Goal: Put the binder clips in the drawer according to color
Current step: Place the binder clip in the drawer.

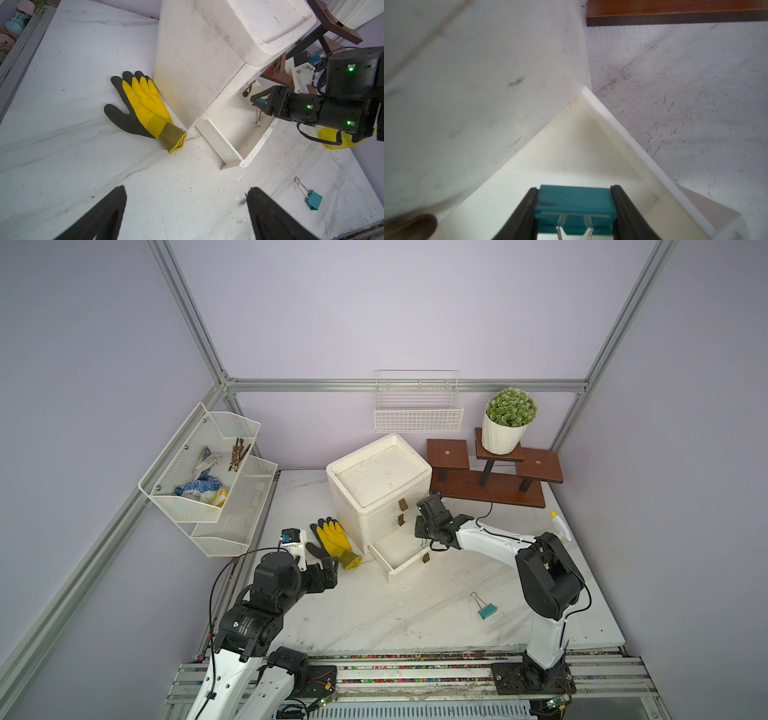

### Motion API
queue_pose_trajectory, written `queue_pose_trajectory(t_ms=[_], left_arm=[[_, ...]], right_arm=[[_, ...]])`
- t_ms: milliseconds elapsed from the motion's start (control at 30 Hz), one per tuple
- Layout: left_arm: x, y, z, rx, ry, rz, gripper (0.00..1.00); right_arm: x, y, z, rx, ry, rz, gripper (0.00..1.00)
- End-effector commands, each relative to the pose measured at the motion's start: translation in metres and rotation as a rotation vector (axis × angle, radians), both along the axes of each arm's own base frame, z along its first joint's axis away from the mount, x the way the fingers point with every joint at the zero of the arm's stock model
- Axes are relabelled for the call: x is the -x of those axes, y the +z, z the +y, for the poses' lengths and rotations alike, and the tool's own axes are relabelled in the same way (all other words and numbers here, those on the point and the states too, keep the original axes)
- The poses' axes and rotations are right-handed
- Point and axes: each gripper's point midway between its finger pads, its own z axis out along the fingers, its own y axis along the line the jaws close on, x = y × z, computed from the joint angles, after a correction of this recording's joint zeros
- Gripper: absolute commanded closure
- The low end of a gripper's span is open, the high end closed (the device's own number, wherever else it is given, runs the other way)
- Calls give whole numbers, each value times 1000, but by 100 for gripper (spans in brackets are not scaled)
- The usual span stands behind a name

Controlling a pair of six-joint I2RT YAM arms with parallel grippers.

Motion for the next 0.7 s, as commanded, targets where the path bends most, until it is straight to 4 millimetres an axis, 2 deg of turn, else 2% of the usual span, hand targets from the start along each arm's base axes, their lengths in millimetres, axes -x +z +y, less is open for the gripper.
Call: queue_pose_trajectory(t_ms=[0, 100, 233, 333, 400, 500, 567, 667], left_arm=[[-5, 7, -1, -7, -12, -45, 6], [-5, 7, -2, -5, -15, -44, 6], [-6, 7, -2, -4, -16, -45, 6], [-6, 7, -3, -3, -20, -43, 6], [-6, 7, -3, -2, -23, -44, 6], [-5, 8, -3, 1, -25, -51, 7], [-5, 9, -4, 3, -28, -55, 7], [-5, 9, -4, 4, -27, -55, 7]], right_arm=[[0, 4, -3, 30, -12, -4, 39], [1, 23, 0, 23, 2, -45, 24], [10, 57, -6, 0, -11, -93, 20], [33, 67, -27, -17, -73, -79, 19], [58, 60, -50, -2, -131, -36, 17], [112, 44, -95, 21, -234, 43, 14], [154, 23, -121, 19, -290, 131, 12], [210, -9, -147, -26, -372, 259, 11]])
